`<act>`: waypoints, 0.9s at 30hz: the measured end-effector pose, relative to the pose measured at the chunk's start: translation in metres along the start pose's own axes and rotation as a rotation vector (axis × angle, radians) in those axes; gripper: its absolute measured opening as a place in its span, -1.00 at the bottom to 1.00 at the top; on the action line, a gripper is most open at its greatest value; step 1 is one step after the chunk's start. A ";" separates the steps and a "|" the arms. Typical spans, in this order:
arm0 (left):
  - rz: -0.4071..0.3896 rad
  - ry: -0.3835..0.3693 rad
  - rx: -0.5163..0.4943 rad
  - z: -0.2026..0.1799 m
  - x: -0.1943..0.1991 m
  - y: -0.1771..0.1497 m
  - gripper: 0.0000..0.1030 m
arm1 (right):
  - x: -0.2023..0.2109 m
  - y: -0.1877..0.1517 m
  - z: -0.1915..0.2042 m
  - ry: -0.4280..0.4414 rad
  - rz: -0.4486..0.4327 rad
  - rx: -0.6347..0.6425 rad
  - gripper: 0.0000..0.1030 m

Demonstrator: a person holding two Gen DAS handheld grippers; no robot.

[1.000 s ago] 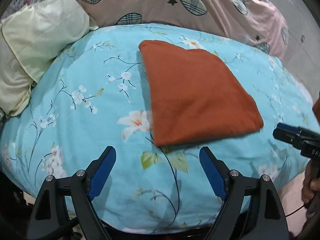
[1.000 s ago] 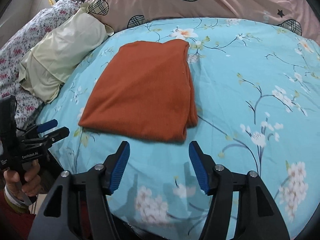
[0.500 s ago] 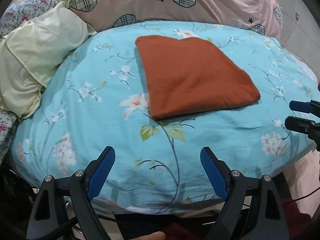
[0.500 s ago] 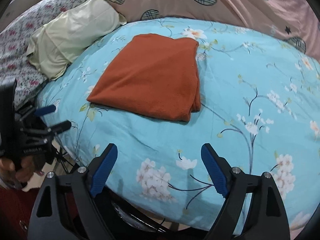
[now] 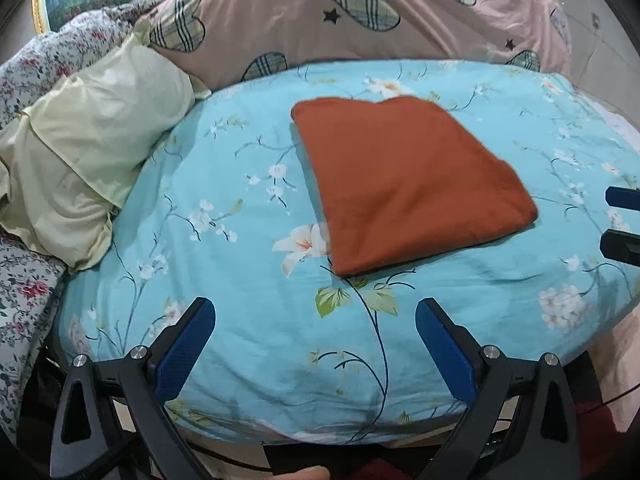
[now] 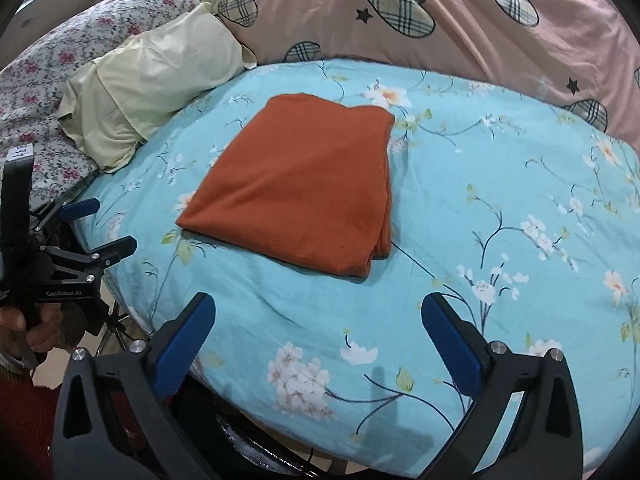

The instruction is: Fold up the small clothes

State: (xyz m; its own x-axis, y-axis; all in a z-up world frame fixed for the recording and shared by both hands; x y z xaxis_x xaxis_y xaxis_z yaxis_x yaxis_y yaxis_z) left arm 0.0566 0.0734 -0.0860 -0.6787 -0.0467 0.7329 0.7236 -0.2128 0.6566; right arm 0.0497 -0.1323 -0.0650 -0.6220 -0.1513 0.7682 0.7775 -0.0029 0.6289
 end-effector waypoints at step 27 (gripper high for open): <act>0.040 0.062 0.027 0.020 0.002 0.032 0.96 | -0.016 0.034 0.015 0.048 0.042 0.027 0.99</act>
State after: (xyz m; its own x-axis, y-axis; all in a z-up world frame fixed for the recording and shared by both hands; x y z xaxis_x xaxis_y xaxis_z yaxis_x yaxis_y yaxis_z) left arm 0.0808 0.0858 -0.0606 -0.6550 -0.1150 0.7468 0.7529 -0.1830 0.6322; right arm 0.0849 -0.1148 -0.0543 -0.5830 -0.1979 0.7880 0.7997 0.0311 0.5995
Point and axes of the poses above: each gripper's, at about its wrist camera, not at the fingertips, and x roughly against the way its jaws point, z to its left, y to its top, the point moved 6 cm from there along -x, roughly the way its jaws point
